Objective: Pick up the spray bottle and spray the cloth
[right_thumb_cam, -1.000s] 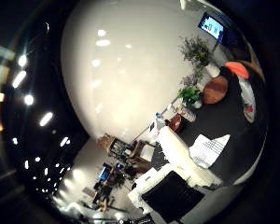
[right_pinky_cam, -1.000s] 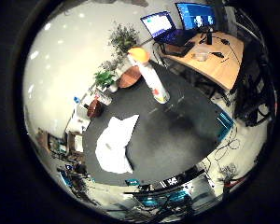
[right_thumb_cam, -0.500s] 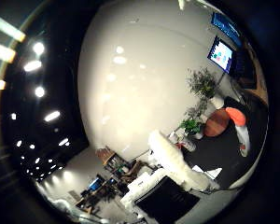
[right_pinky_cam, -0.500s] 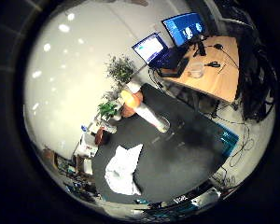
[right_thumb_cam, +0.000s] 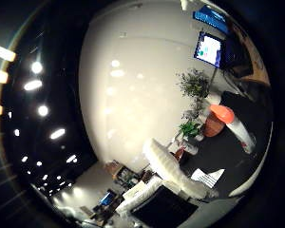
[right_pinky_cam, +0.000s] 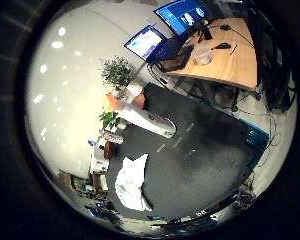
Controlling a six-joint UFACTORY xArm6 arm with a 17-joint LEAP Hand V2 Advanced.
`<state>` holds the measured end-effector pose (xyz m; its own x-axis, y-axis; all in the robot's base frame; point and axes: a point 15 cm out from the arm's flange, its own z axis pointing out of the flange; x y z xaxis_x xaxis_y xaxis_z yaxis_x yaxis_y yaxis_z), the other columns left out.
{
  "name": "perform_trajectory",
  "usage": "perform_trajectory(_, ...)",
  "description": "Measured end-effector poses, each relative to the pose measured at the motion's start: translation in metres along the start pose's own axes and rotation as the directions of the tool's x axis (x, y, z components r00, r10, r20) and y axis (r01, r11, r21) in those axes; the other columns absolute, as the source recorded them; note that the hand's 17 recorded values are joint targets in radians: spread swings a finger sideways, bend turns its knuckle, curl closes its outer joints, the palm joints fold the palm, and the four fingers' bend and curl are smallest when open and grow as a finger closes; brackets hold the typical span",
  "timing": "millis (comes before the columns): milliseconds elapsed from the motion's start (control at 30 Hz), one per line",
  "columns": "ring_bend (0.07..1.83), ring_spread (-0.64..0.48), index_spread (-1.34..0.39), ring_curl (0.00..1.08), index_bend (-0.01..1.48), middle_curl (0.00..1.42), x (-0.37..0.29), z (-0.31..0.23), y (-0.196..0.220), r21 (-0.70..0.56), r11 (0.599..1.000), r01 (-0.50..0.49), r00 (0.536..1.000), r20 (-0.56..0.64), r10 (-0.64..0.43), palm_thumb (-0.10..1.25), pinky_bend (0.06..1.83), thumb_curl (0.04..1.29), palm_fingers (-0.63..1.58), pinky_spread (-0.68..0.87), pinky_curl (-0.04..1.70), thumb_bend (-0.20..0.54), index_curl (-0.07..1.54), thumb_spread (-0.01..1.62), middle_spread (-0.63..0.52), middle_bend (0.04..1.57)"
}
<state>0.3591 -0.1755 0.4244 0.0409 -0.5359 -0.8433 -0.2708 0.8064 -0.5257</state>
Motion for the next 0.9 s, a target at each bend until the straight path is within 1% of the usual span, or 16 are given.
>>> perform_trajectory(233, 0.38, 0.33, -0.1, 0.22, 0.18, 0.31, 0.047, 0.017, 0.009, -0.034, 0.996, -0.078, 0.997, -0.008, 0.077, 0.5, 0.84, 0.53, 0.2, 0.63, 0.17, -0.019, 0.33, 1.1, 0.23, 0.19)
perform_trajectory(500, 0.36, 0.33, -0.11, 0.22, 0.18, 0.31, 0.077, 0.04, -0.002, -0.074, 0.987, -0.14, 0.99, -0.016, 0.139, 0.52, 0.81, 0.52, 0.19, 0.62, 0.16, -0.02, 0.33, 1.11, 0.22, 0.19)
perform_trajectory(667, 0.35, 0.33, -0.11, 0.22, 0.18, 0.3, 0.088, 0.053, -0.005, -0.094, 0.983, -0.157, 0.988, -0.018, 0.156, 0.53, 0.8, 0.52, 0.18, 0.63, 0.17, -0.019, 0.33, 1.11, 0.22, 0.19)
perform_trajectory(900, 0.35, 0.33, -0.11, 0.23, 0.18, 0.3, 0.082, 0.079, -0.003, -0.139, 0.981, -0.138, 0.99, -0.01, 0.138, 0.54, 0.79, 0.51, 0.17, 0.62, 0.17, -0.02, 0.33, 1.11, 0.22, 0.19)
